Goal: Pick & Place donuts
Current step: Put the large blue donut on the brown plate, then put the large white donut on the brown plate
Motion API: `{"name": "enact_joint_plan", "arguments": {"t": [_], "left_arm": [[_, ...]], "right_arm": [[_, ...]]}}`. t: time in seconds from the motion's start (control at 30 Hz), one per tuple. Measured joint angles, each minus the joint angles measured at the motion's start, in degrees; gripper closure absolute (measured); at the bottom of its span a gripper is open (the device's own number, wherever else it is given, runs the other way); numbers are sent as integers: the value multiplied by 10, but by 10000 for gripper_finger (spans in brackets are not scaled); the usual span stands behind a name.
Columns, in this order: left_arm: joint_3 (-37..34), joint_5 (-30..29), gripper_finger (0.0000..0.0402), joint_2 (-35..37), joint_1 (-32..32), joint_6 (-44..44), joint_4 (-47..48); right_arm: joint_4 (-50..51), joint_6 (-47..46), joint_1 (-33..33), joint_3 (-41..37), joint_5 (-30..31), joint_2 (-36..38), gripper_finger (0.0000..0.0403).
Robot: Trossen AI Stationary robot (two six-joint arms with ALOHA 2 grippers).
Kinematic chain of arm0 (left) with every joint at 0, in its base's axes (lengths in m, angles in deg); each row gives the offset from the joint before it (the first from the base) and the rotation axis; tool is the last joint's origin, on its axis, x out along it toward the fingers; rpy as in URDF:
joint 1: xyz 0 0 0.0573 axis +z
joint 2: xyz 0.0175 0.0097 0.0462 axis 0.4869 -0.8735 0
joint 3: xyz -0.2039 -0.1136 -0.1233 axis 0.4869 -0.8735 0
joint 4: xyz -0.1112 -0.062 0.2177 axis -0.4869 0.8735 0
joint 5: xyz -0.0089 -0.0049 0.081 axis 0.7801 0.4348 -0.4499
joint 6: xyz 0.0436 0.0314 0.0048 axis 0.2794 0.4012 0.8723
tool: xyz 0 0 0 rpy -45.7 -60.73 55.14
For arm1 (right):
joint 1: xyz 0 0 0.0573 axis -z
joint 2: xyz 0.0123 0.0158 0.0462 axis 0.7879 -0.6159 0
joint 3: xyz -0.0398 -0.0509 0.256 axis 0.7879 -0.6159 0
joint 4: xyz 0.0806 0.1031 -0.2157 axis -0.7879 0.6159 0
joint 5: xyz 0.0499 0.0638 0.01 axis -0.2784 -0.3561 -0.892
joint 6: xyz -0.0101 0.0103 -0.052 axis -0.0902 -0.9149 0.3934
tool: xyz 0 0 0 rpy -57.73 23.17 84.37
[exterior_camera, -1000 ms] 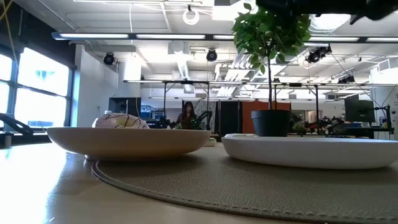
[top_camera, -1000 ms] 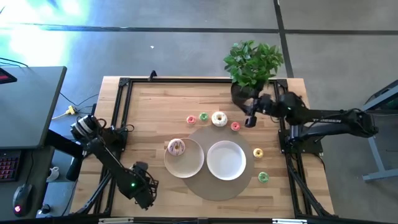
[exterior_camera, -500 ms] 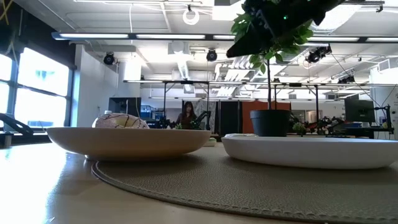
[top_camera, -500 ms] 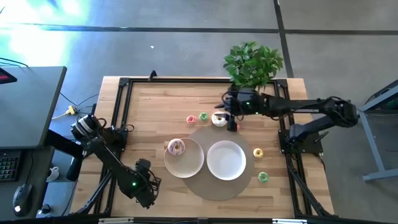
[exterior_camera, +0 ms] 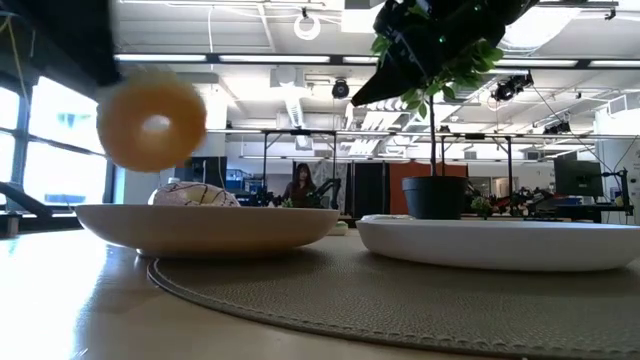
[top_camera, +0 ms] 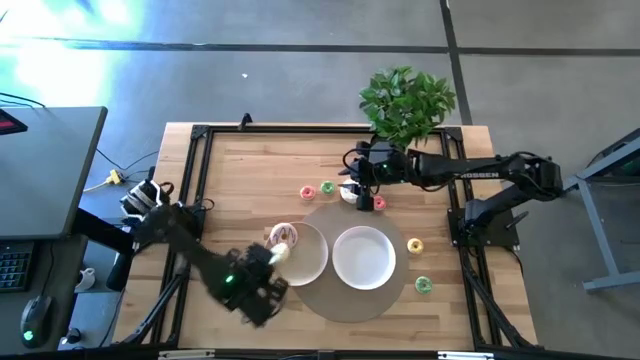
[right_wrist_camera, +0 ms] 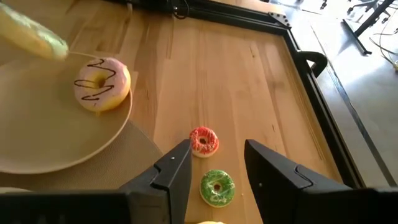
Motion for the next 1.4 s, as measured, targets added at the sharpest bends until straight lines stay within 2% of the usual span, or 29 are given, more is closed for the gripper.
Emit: {"name": "enact_joint_plan", "arguments": {"t": [0.13, 0.23, 0.43, 0.53, 0.67, 0.9, 1.0, 1.13, 1.4], "left_arm": [[0, 15, 401, -24, 65, 117, -44], [-2, 33, 401, -37, 96, 165, -51], [0, 137, 401, -71, 119, 231, -89], [-1, 144, 396, -78, 118, 255, -104], [0, 171, 366, -75, 118, 268, -117], [0, 178, 286, -76, 118, 294, -111], [0, 157, 264, -75, 118, 298, -115], [23, 88, 258, -75, 118, 307, -77], [176, -33, 268, -75, 118, 282, 119]], "right_arm": [[0, 0, 0, 0, 0, 0, 258], [2, 0, 0, 0, 0, 0, 258], [19, 0, 0, 0, 1, 0, 258], [31, 0, 0, 0, 1, 0, 258], [58, 0, 0, 0, 1, 0, 258], [136, -2, 0, -3, 1, 0, 258], [130, -10, 0, -26, 1, 1, 257], [124, -42, 0, -65, 1, 1, 246], [31, -53, 0, -120, 2, -21, 202]]}}
